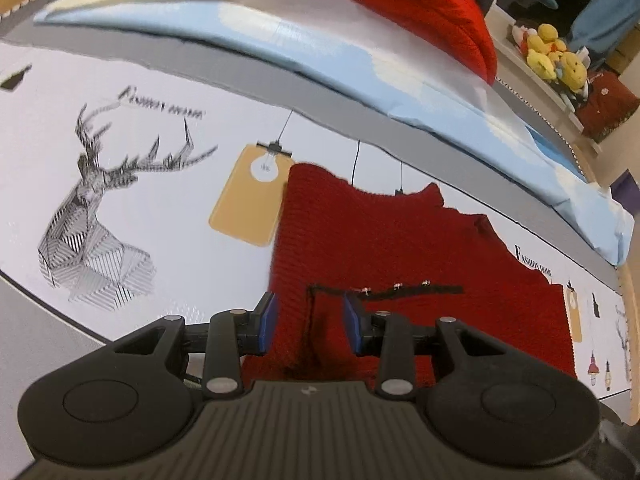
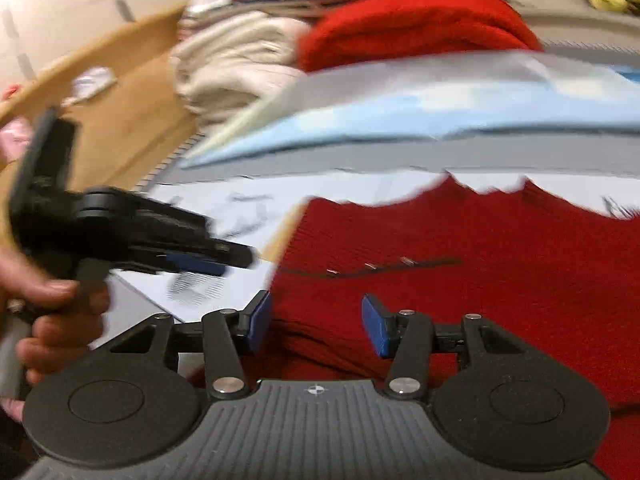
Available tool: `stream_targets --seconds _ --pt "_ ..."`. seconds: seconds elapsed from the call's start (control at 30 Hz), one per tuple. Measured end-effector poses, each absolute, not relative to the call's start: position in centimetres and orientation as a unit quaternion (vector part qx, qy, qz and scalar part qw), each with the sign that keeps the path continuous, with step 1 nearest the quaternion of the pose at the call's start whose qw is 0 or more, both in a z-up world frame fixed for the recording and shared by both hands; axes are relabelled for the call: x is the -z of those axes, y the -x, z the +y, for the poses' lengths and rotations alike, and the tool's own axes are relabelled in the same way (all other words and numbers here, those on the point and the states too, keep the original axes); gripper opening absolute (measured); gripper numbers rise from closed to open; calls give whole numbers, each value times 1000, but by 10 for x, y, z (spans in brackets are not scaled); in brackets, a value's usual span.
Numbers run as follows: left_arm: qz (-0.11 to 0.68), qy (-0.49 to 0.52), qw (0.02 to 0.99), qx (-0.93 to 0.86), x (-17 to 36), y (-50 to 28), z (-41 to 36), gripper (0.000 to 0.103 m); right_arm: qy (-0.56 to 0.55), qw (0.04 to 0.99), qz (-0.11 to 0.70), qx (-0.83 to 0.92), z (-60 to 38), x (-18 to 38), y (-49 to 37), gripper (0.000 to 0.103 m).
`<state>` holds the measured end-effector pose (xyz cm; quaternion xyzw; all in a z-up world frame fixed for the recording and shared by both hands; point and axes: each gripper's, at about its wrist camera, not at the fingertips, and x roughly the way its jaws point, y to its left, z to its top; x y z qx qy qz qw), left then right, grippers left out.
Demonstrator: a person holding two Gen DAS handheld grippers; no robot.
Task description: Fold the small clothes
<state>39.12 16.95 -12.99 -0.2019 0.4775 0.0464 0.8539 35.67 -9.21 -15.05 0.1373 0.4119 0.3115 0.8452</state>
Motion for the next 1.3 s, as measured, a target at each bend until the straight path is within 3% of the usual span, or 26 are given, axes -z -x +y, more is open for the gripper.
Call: stream_targets --seconds 0.2,0.3,0.37,0.4,0.43,0.63,0.87,1.0,1.1,1.2,1.3 --pt "521 245 817 -18 156 -395 164 39 -192 835 498 -130 -144 173 -369 54" --pt "538 233 810 -19 168 -397 155 38 -208 839 497 -73 -177 181 -366 54" --pt "535 209 819 -18 167 -396 148 26 -217 846 485 -47 -190 180 -366 54" --pt "529 181 829 -18 164 -396 143 2 -224 850 476 -30 -199 178 -365 54" --pt "517 152 842 -23 157 -395 139 1 -230 852 470 -18 -206 177 -366 54" --pt "411 119 902 -50 117 -387 138 1 -259 861 437 38 -232 170 -371 54" --pt "451 135 878 -86 138 -395 147 2 -270 831 476 100 -245 194 -374 54" --pt "442 148 884 -26 136 -397 137 10 -271 834 470 103 -247 189 -372 54" --pt "497 151 854 -21 161 -404 133 15 -285 818 490 99 -250 205 -375 53" --pt "517 139 843 -48 172 -405 135 16 -307 804 497 116 -257 207 -373 40" --pt "497 142 855 -37 161 -404 135 18 -281 835 463 99 -252 189 -373 51"
